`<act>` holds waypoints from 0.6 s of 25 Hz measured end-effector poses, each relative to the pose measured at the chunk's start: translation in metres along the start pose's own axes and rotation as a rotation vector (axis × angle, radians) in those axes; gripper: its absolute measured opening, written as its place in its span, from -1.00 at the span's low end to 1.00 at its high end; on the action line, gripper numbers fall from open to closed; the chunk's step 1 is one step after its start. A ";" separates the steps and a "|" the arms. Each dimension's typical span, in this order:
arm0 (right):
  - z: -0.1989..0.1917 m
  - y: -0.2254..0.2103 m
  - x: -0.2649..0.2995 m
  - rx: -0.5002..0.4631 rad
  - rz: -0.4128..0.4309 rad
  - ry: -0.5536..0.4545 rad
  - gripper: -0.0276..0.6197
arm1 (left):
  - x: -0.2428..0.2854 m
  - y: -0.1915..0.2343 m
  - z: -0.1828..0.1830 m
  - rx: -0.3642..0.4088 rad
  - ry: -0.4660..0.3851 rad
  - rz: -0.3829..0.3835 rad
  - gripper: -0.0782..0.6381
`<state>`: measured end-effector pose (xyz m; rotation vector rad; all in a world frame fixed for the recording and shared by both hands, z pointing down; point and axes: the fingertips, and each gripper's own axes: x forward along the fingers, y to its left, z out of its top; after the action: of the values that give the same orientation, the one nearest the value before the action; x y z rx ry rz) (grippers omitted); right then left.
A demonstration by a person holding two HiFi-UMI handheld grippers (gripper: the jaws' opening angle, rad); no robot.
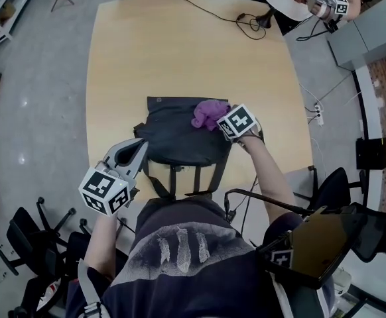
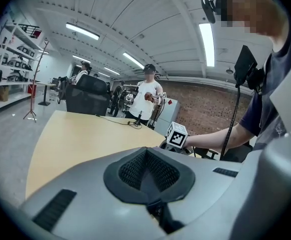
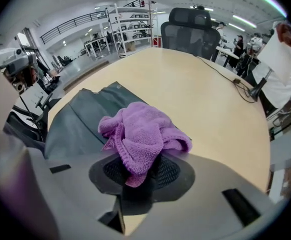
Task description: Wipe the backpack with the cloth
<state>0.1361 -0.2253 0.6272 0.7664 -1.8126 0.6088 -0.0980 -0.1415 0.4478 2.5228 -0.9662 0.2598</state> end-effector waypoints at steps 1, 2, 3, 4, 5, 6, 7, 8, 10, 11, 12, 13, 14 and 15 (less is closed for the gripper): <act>-0.006 -0.010 -0.002 0.004 -0.015 -0.004 -0.61 | 0.000 -0.001 -0.001 0.002 0.003 0.007 -0.76; -0.012 -0.019 -0.003 0.013 -0.024 -0.011 -0.61 | 0.001 -0.002 -0.002 0.004 0.006 0.014 -0.76; -0.018 -0.026 -0.004 0.026 -0.031 -0.020 -0.61 | 0.001 -0.003 -0.003 0.007 0.009 0.021 -0.76; -0.023 -0.034 -0.005 0.032 -0.045 -0.024 -0.61 | 0.002 -0.003 -0.003 0.010 0.011 0.029 -0.76; -0.028 -0.043 -0.007 0.023 -0.077 -0.017 -0.61 | 0.003 -0.004 -0.003 0.014 0.012 0.036 -0.76; -0.034 -0.054 -0.010 -0.001 -0.126 0.001 -0.61 | 0.004 -0.005 -0.002 0.019 0.011 0.041 -0.76; -0.041 -0.066 -0.015 -0.030 -0.183 0.029 -0.61 | 0.005 -0.008 0.000 0.024 0.008 0.045 -0.76; -0.049 -0.077 -0.022 -0.049 -0.234 0.056 -0.61 | 0.006 -0.010 0.002 0.029 0.005 0.048 -0.76; -0.066 -0.092 -0.045 -0.014 -0.287 0.063 -0.61 | 0.008 -0.015 0.004 0.036 0.001 0.052 -0.76; -0.070 -0.094 -0.058 0.022 -0.290 0.029 -0.61 | 0.010 -0.016 0.005 0.039 0.000 0.054 -0.76; -0.073 -0.094 -0.070 0.053 -0.288 -0.007 -0.61 | 0.012 -0.018 0.004 0.040 0.002 0.054 -0.76; -0.077 -0.092 -0.080 0.073 -0.287 -0.027 -0.61 | 0.014 -0.019 0.004 0.040 0.005 0.054 -0.76; -0.082 -0.087 -0.085 0.086 -0.281 -0.033 -0.61 | 0.017 -0.021 0.002 0.040 0.009 0.052 -0.76; -0.088 -0.078 -0.084 0.098 -0.260 -0.030 -0.61 | 0.020 -0.023 0.001 0.040 0.014 0.049 -0.76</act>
<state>0.2704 -0.1965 0.5828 1.0629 -1.6832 0.5191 -0.0680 -0.1381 0.4458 2.5318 -1.0285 0.3144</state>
